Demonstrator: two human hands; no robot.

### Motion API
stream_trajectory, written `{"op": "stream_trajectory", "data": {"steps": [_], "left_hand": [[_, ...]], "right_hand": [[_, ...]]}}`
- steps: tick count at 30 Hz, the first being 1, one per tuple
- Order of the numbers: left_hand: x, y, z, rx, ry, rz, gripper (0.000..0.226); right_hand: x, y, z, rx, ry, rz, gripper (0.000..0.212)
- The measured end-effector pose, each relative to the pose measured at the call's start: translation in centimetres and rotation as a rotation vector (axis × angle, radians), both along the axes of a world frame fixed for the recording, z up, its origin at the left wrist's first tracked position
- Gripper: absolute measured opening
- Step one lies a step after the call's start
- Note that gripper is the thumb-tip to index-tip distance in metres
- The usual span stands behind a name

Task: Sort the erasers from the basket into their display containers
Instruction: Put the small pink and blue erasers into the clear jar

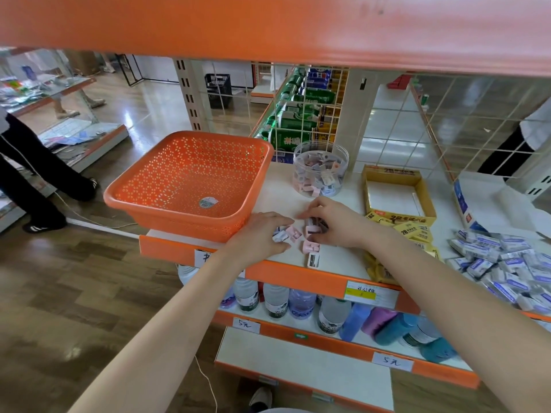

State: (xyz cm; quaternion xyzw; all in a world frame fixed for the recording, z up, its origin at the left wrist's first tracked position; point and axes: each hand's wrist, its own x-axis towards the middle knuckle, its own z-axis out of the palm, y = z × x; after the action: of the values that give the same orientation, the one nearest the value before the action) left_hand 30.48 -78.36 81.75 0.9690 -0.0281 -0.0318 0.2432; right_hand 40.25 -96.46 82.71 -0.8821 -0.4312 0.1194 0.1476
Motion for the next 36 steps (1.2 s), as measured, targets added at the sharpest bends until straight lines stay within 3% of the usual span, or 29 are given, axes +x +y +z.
{"op": "stream_trajectory", "data": {"steps": [23,30,36], "left_hand": [[2.4,-2.1,0.2,0.035,-0.024,-0.049,0.045],[2.7,-2.4,0.4,-0.003,-0.014,-0.068,0.032],[2.4,-2.0,0.5,-0.060,-0.073,-0.044,0.030]], "right_hand": [[0.1,-2.0,0.6,0.101,-0.059,-0.049,0.047],[-0.1,-2.5,1.0,0.130,-0.041,-0.024,0.043],[0.2,-2.5,0.8,0.113,-0.019,-0.054,0.055]]}}
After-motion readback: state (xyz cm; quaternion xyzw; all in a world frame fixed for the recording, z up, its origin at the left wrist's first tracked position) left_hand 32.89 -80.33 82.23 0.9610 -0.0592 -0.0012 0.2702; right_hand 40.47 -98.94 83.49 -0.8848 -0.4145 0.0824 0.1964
